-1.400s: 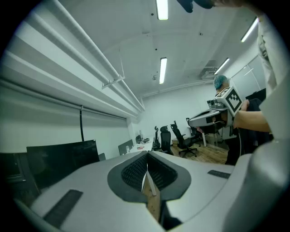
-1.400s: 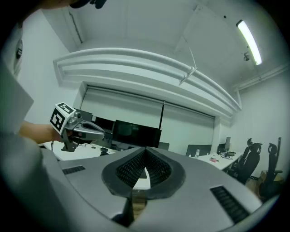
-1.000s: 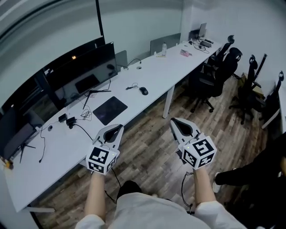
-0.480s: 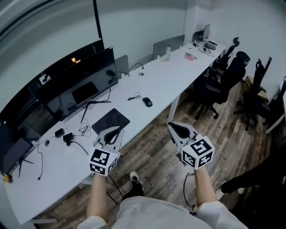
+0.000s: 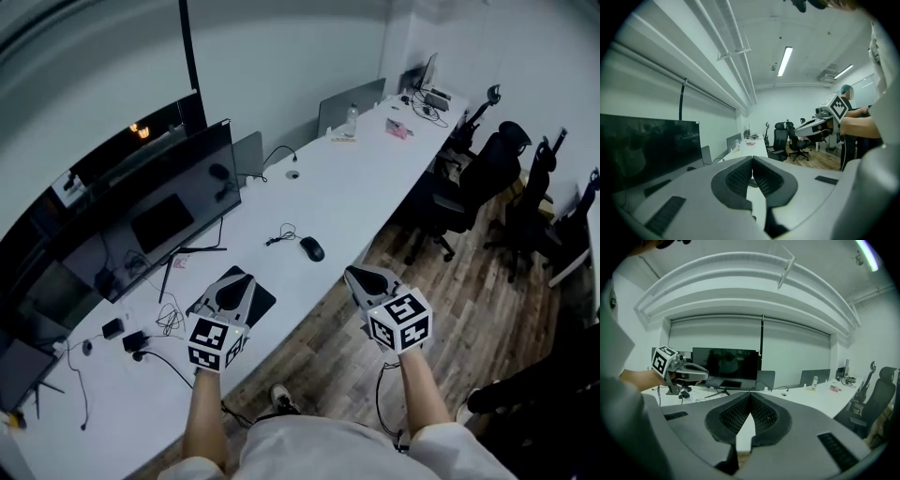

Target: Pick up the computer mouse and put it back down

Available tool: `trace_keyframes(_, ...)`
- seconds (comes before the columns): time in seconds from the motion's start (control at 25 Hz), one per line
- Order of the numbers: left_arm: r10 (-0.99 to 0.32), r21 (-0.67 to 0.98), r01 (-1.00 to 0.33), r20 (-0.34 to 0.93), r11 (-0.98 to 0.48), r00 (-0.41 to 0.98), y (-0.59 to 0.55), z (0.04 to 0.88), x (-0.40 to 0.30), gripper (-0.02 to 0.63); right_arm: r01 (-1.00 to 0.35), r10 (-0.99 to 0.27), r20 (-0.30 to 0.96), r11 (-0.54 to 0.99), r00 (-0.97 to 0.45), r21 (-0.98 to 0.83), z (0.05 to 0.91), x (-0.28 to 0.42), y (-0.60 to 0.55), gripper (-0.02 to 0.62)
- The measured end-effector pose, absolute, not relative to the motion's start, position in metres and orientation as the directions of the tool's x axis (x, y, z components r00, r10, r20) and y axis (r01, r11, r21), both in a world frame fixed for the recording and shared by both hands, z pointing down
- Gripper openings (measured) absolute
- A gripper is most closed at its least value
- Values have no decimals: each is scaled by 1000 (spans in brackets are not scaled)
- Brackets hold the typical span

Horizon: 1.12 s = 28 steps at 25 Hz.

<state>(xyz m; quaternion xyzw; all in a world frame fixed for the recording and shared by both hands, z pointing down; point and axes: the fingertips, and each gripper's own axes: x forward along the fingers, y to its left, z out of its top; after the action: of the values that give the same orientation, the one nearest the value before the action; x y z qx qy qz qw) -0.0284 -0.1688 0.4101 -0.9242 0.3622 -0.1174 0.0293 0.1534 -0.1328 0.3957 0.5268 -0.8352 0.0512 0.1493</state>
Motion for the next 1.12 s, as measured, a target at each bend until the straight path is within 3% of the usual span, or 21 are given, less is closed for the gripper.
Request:
trace_keyframes(0.48,-700,-33,-732,325,-680,636,-268,480,-40,17,-890,-823,467,433,-325,145,478,179,-266,12)
trace_keyframes(0.76,-758,1,-828,400,-561,515,-296,517,-38,17,-863,-709,578,505,-404,17,561,191,-347,18)
trace_keyframes(0.88,-778,24,-866,427,-499,460,-300,534,-35,17,-845,-650,627,534,-431,-27,601,193,-372,140)
trace_keyframes(1.04,-790,44,-900,462,-433,403,-305,557,-35,17,-837,-605,662,543,-442,-62,648,190,-402,192)
trace_keyframes(1.12,-792,56,-912,476,-406,382,-306,569,-32,17,-838,-593,681,543,-429,-55,668,194,-416,252)
